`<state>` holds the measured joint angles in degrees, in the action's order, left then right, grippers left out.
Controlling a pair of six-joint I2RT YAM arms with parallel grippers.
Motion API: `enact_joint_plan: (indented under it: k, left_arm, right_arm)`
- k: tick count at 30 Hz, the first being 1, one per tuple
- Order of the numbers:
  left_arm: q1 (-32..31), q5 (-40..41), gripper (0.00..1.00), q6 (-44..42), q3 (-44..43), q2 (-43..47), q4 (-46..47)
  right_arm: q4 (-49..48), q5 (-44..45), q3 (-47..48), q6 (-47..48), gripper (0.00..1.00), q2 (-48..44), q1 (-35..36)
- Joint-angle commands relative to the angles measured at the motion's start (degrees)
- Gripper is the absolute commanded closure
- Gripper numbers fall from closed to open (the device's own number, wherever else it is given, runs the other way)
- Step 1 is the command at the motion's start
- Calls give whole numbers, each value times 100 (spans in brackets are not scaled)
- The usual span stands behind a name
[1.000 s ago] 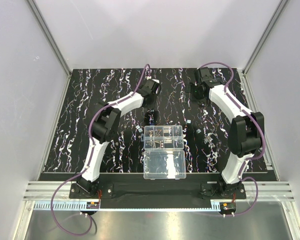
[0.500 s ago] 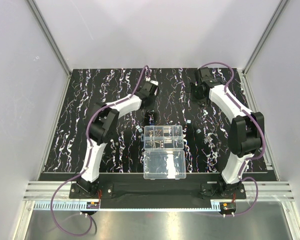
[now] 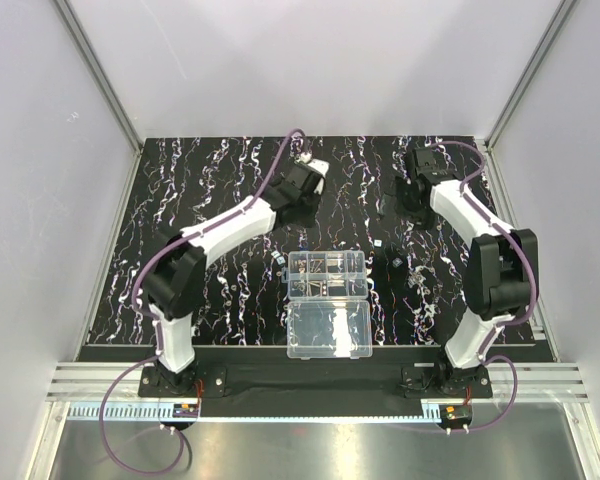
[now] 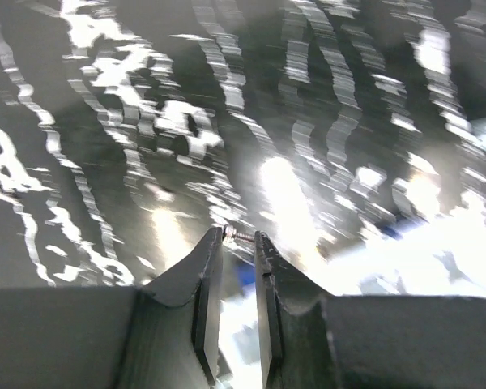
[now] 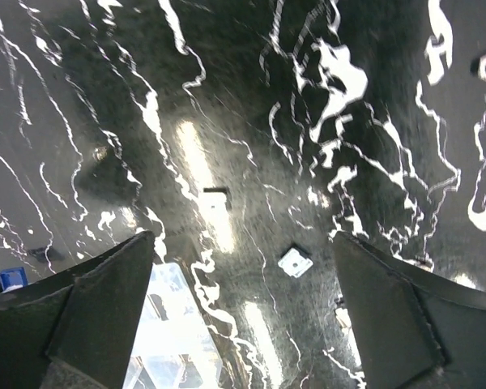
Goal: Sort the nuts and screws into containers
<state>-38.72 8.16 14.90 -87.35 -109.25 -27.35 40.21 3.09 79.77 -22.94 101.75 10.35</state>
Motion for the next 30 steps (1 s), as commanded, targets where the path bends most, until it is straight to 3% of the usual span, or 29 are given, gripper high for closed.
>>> enact_joint_plan:
  k: [1,5,11,24,26,30]
  left_arm:
    - [-442,-201,81,66,236,492,-42]
    - [-1083,-219,81,119,491,747,-7]
    - [-1506,-395,81,295,904,739,282]
    - [-1560,1,75,-101,483,45,284]
    - [-1560,-8,72,-57,430,-26,196]
    - [-1551,53,50,40,508,193,257]
  right_arm:
    - [-294,-28,-294,-255,0,-481,-86]
    - [-443,112,-725,-360,0,-788,-156]
    - [-426,262,-1015,-492,0,-1166,-218]
    - [-382,324,-937,-422,0,-1369,-218]
    - [-364,297,-937,-404,0,-1360,-217]
    - [-373,262,-945,-361,0,-1378,-218]
